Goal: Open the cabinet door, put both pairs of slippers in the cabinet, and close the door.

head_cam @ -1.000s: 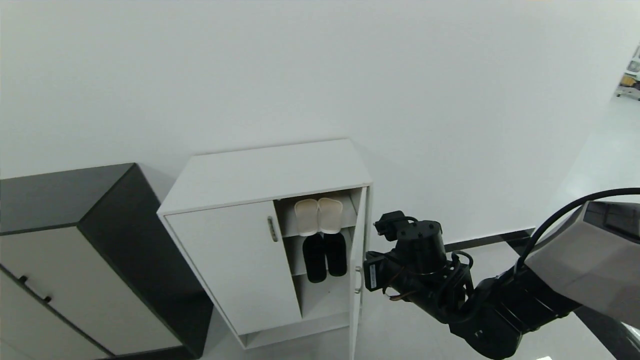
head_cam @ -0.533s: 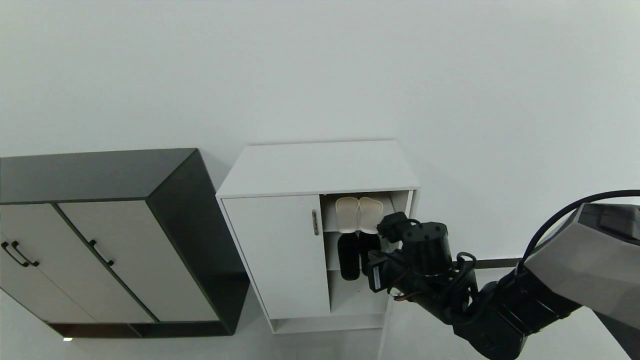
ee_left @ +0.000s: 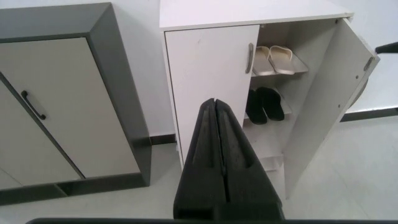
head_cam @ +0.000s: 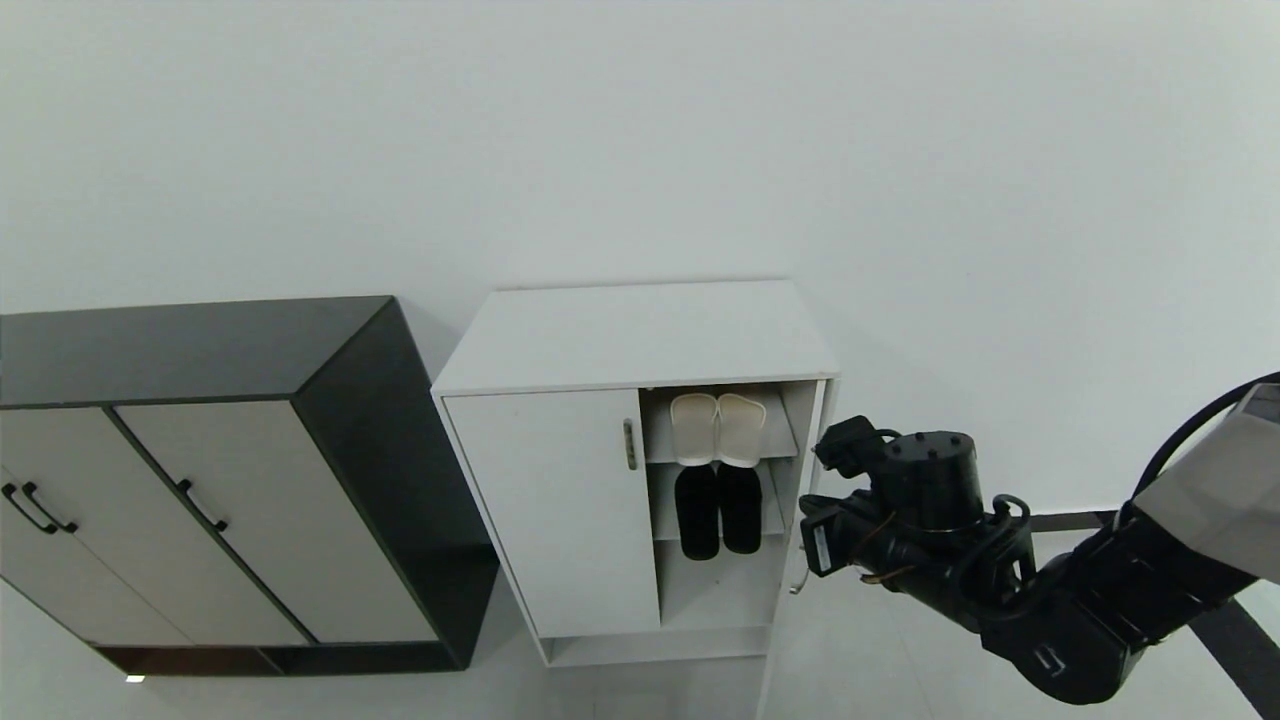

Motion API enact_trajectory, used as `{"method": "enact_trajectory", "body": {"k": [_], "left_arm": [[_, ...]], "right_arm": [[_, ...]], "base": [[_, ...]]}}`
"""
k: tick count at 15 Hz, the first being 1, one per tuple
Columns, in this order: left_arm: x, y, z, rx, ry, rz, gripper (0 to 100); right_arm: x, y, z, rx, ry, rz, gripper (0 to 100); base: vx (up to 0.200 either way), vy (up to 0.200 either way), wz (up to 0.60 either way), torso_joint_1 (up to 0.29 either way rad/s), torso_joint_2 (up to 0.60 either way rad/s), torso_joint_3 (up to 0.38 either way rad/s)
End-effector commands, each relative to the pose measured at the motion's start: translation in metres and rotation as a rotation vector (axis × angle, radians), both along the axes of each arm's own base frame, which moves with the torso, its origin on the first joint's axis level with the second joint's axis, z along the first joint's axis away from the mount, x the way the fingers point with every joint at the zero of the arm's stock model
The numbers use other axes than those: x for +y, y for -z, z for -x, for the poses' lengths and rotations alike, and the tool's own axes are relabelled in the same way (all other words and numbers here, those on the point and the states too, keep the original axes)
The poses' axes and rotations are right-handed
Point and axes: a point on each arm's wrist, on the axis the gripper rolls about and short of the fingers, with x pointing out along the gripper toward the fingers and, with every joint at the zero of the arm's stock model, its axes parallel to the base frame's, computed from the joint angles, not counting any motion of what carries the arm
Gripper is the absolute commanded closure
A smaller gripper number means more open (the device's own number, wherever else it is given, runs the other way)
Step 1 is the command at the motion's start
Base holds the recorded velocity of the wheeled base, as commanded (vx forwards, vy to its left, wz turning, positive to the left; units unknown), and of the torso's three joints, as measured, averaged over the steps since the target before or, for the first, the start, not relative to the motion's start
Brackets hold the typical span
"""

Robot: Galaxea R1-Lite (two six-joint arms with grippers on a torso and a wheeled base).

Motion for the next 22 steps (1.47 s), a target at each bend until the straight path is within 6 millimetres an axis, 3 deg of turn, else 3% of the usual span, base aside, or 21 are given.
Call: {"method": "enact_trajectory", "body": {"k": [1, 8, 14, 16, 18, 22], "left_arm": [[0.000, 0.000, 0.000, 0.000, 0.000, 0.000, 100], [0.000, 0.000, 0.000, 0.000, 0.000, 0.000, 100], [0.000, 0.000, 0.000, 0.000, 0.000, 0.000, 100], [0.000, 0.000, 0.000, 0.000, 0.000, 0.000, 100], [0.000, 0.000, 0.000, 0.000, 0.000, 0.000, 100], [0.000, 0.000, 0.000, 0.000, 0.000, -0.001, 100]], "right_arm": [[-0.005, -0.005, -0.001, -0.009, 0.012, -0.005, 100], [-0.009, 0.023, -0.019, 0.046, 0.051, 0.031, 100], [0.012, 0.039, -0.043, 0.047, 0.038, -0.021, 100], [0.022, 0.034, -0.041, 0.058, 0.048, -0.114, 100], [0.020, 0.023, -0.036, 0.044, 0.009, -0.147, 100], [0.008, 0.026, -0.023, 0.001, -0.159, -0.239, 100]], "base": [[0.000, 0.000, 0.00, 0.000, 0.00, 0.000], [0.000, 0.000, 0.00, 0.000, 0.00, 0.000], [0.000, 0.000, 0.00, 0.000, 0.00, 0.000], [0.000, 0.000, 0.00, 0.000, 0.00, 0.000], [0.000, 0.000, 0.00, 0.000, 0.00, 0.000], [0.000, 0.000, 0.00, 0.000, 0.00, 0.000]]}}
